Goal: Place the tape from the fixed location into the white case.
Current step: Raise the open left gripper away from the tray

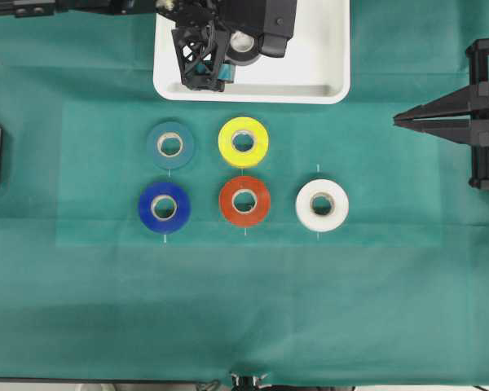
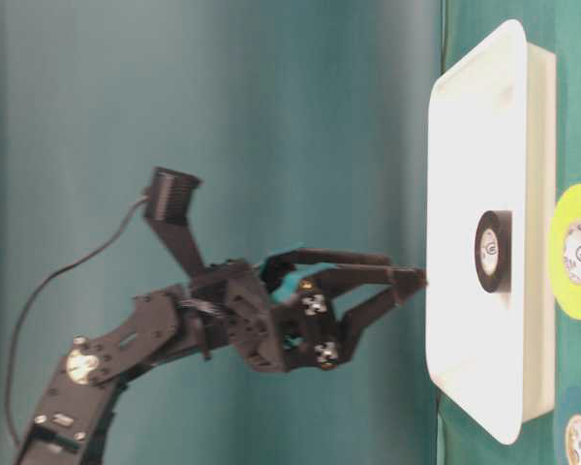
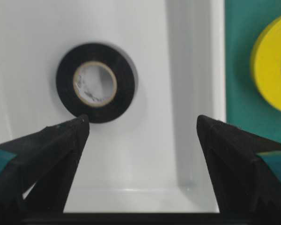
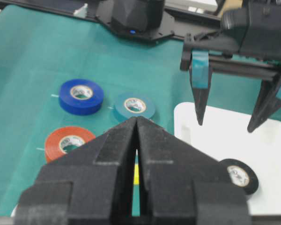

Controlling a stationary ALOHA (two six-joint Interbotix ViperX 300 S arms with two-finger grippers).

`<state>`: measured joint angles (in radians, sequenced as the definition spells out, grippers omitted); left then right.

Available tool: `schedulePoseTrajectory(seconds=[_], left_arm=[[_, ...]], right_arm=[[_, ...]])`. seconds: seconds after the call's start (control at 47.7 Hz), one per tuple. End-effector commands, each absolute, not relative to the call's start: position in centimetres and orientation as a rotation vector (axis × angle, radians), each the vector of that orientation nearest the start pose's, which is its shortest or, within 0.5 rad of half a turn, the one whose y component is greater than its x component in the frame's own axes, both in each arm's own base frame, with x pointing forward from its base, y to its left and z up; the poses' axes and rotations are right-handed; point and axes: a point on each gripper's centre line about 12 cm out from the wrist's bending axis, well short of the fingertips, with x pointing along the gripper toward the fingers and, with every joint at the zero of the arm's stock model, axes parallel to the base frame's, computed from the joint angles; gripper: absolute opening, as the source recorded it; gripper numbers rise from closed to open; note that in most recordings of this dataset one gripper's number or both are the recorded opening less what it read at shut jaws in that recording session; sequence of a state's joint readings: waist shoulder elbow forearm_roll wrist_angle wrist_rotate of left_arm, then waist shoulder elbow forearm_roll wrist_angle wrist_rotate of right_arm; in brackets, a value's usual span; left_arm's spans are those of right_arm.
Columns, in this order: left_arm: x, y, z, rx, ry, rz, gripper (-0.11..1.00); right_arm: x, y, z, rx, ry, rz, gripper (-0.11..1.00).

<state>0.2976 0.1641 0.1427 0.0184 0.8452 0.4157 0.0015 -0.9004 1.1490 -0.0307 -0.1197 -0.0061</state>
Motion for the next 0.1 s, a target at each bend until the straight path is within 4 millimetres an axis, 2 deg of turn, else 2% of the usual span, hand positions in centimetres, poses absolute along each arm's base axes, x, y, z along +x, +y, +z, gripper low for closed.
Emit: schedulePoseTrajectory(seconds=[0.0,0.084], left_arm=[[42.37,12.65,24.98,0.235,1.101,0.039,0.93],[42.41,12.40,25.41,0.238,1.108,0.033,0.93]], right_arm=[[21.25,0.11,27.81,-0.038,0.110,0.009,0.00],[21.23,0.11,27.80,-0.038,0.112,0.009,0.00]])
